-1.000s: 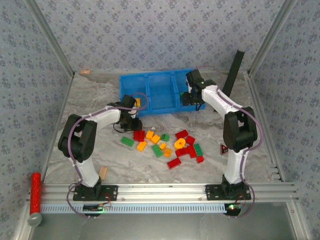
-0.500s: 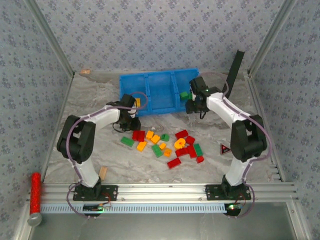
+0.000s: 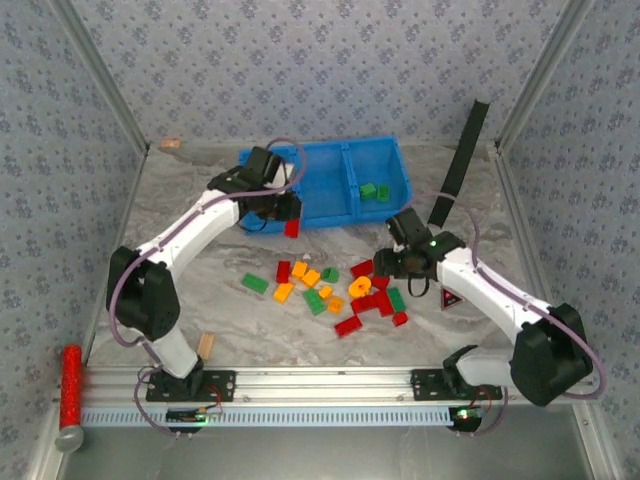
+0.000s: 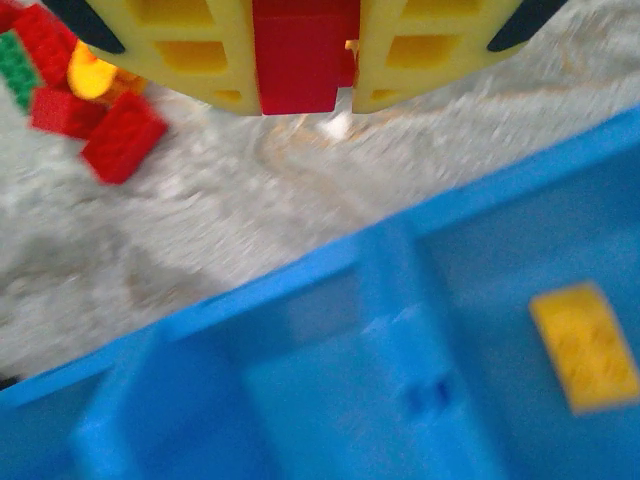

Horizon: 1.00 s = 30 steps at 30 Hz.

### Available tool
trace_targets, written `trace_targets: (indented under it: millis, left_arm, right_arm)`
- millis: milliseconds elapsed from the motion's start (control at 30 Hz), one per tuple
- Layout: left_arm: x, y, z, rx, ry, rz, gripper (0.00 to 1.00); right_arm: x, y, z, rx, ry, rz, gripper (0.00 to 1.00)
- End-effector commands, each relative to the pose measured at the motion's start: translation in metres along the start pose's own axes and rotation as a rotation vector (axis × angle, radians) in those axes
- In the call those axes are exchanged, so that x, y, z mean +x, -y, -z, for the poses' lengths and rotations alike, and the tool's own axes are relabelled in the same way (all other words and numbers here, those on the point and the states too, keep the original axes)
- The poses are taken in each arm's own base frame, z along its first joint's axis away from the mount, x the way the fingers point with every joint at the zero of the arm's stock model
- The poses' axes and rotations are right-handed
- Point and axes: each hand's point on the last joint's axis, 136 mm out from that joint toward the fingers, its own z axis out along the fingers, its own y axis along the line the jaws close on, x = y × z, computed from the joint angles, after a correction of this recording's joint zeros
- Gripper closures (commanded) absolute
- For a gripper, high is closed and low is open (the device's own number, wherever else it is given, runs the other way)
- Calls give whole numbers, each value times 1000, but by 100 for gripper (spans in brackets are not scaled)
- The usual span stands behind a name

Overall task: Sort the legos into containers by color
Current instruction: Place the lego in the container.

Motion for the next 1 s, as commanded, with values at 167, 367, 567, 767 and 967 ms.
trace_targets:
  millis: [167, 367, 567, 767, 967]
  left_arm:
    - [-43, 32, -60, 6, 15, -59, 85]
    - [-51, 31, -116, -30, -38, -62, 85]
    - [-47, 24, -149, -67, -87, -55, 84]
    - [-43, 18, -162, -85, -107, -51, 78]
    - [-43, 15, -163, -98, -107, -56, 61]
  right_arm:
    - [44, 0, 3, 10, -1, -152, 39]
    - [69, 17, 5, 48, 3, -192, 39]
    - [81, 36, -4, 102, -11, -243, 39]
    - [70, 43, -21, 122, -15, -244, 39]
    - [69, 41, -42, 136, -49, -229, 40]
